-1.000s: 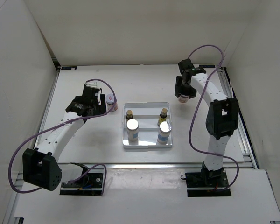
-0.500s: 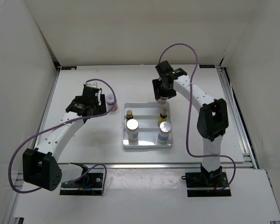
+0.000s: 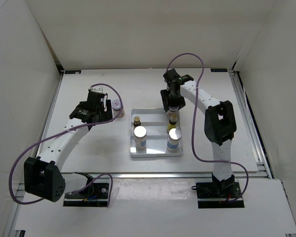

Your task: Organize the condiment bottles

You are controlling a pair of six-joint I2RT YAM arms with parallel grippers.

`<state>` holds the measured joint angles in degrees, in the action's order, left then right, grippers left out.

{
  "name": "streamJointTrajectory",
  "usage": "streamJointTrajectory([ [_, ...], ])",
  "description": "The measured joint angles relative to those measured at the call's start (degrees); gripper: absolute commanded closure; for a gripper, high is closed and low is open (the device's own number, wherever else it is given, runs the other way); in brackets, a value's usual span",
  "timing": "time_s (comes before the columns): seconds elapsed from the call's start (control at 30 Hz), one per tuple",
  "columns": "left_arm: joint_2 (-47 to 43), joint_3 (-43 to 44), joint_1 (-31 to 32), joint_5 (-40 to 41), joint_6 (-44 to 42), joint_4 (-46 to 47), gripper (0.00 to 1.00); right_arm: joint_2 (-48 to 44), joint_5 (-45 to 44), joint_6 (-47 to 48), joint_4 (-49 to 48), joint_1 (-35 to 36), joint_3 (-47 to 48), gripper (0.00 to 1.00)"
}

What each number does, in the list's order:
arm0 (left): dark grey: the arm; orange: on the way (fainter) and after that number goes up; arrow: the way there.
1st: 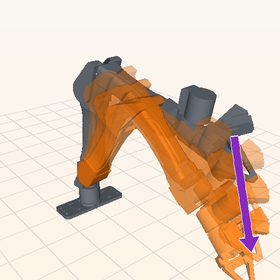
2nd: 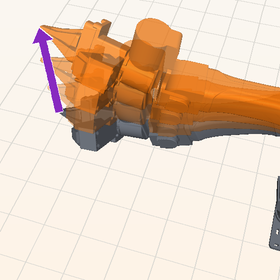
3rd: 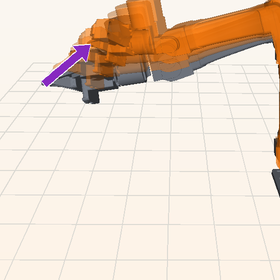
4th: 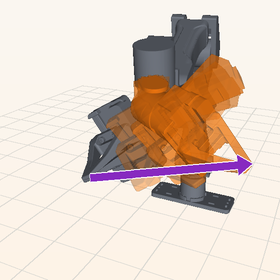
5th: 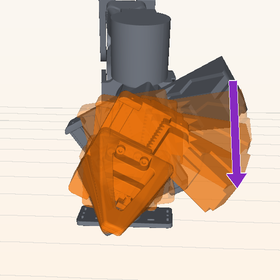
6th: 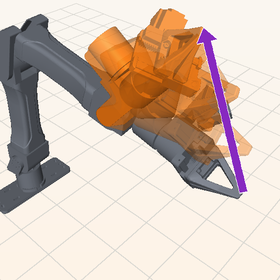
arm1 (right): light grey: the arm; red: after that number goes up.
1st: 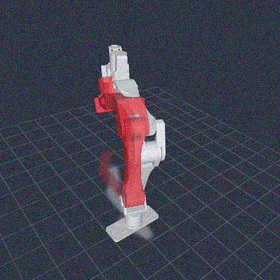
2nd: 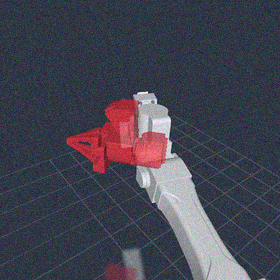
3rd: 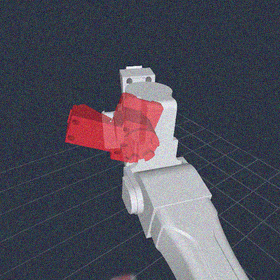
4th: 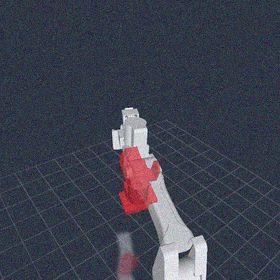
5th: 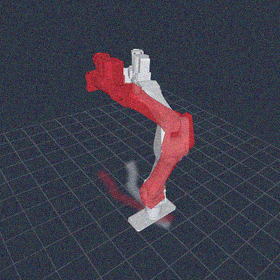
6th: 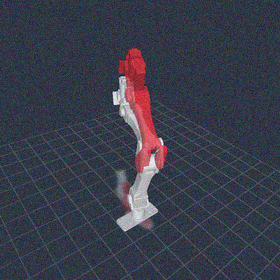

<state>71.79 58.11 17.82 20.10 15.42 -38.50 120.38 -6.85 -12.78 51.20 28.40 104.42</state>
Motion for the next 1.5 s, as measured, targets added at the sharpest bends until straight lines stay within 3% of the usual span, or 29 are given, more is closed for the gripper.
streamJointTrajectory([
  [0.2,0.0,0.0,0.0,0.0,0.0,0.0,0.00,0.0,0.1,0.4,0.0,0.0,0.0,1.00],
  [0.83,0.0,0.0,0.0,0.0,0.0,0.0,0.00,0.0,1.5,3.8,4.3,-0.2,0.1,1.00],
  [0.97,0.0,0.0,0.0,0.0,0.0,0.0,0.00,0.2,2.5,4.3,5.2,-0.2,0.8,0.91],
  [1.2,0.0,0.0,0.0,-0.1,0.0,0.0,0.00,2.3,4.3,4.6,5.6,-0.5,2.4,0.92],
  [1.47,0.0,0.0,0.0,-0.4,-0.5,0.0,0.00,5.6,5.6,5.6,5.7,-1.1,2.7,0.71],
  [1.5,0.0,0.0,0.0,-0.5,-0.5,0.0,0.00,5.6,5.7,5.7,5.7,-1.0,2.7,0.65],
])
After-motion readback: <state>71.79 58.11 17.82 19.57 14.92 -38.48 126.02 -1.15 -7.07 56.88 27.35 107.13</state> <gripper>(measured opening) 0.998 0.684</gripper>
